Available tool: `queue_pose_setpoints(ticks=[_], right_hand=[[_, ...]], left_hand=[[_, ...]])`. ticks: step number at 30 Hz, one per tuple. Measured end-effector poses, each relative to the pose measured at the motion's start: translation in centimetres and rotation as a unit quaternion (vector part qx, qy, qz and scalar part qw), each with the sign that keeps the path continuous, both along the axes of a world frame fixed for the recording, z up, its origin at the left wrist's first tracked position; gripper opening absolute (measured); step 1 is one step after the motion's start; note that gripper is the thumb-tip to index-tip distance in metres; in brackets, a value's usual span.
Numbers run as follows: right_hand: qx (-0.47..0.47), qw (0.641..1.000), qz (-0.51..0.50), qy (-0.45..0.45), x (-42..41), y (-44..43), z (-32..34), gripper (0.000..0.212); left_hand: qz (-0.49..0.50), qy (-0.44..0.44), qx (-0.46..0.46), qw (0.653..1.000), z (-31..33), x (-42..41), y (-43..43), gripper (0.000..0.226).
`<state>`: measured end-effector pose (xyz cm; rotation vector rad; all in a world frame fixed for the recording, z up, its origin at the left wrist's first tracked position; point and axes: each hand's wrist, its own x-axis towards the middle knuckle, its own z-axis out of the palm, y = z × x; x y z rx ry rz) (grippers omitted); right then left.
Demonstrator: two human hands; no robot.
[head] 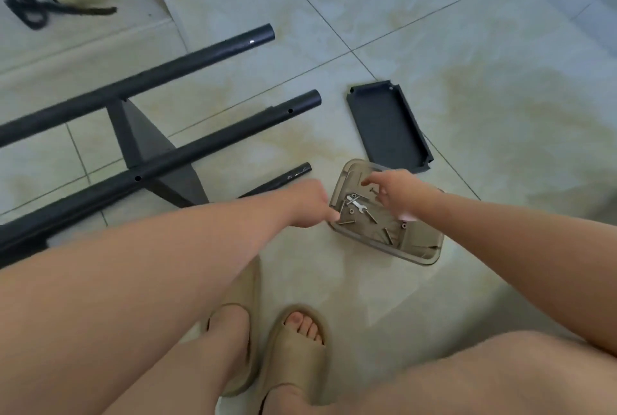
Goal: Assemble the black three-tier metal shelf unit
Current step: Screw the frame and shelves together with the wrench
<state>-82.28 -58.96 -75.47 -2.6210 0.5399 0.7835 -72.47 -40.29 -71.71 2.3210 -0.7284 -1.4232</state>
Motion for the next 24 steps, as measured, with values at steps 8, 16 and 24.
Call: queue_pose_setpoints(ticks=[8, 16, 24], right_hand=[[0.062, 0.979, -0.054, -0.185, 2.8, 8.8, 13.6, 0.005], [0.090, 0.965, -0.027, -0.244, 6.2, 19.3, 20.9, 0.013], [0.079, 0.967, 0.004, -0.242, 8.7, 25.0, 18.9, 0.015]], left_hand=[[0.042, -0.116, -0.015, 0.992, 10.6, 1.3, 9.5, 0.031], [0.307, -0.047, -0.128, 0.942, 15.7, 0.8, 19.3, 0.020], [0.313, -0.203, -0.085, 0.924, 14.6, 2.8, 25.2, 0.020]])
